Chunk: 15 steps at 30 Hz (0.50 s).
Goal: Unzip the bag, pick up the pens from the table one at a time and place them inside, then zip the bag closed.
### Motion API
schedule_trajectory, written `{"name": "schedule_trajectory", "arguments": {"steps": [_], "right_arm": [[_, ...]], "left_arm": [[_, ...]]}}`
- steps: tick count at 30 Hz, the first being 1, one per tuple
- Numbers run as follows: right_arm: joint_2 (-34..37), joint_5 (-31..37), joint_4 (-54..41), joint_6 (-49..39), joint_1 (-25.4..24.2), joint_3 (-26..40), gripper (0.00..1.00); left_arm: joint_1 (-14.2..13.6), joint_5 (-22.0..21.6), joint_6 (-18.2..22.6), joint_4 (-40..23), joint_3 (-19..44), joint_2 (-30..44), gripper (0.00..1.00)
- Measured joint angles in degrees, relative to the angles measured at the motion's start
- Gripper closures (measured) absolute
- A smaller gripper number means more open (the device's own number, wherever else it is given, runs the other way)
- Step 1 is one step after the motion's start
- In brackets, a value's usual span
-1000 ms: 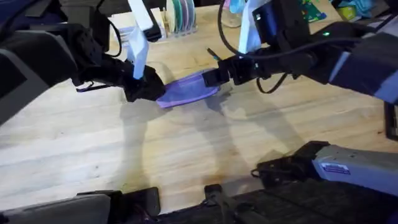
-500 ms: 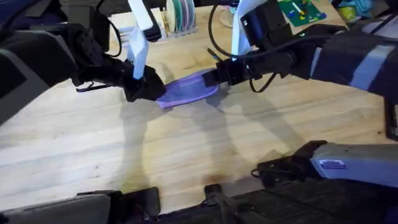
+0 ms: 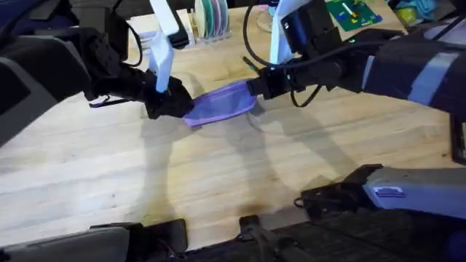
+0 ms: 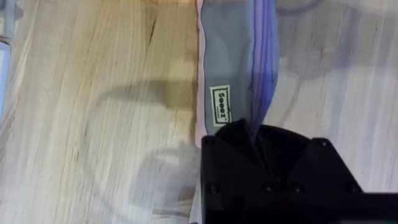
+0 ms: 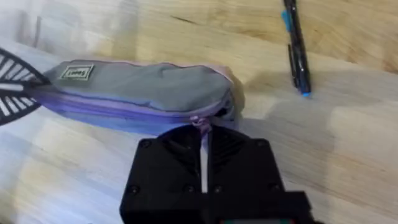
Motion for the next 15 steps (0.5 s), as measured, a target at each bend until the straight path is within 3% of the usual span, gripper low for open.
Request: {"name": "schedule_trajectory", "arguments": {"steps": [9, 15], "right_arm": [[-0.8, 0.2, -0.4, 0.0, 0.0, 0.0, 0.973], [-7.4, 0.3, -0.7, 0.0, 0.0, 0.0, 0.971]], "left_arm": [[0.0, 0.0, 0.0, 0.0, 0.0, 0.0, 0.959], [0.5, -0.1, 0.0, -0.4, 0.0, 0.0, 0.958]]}}
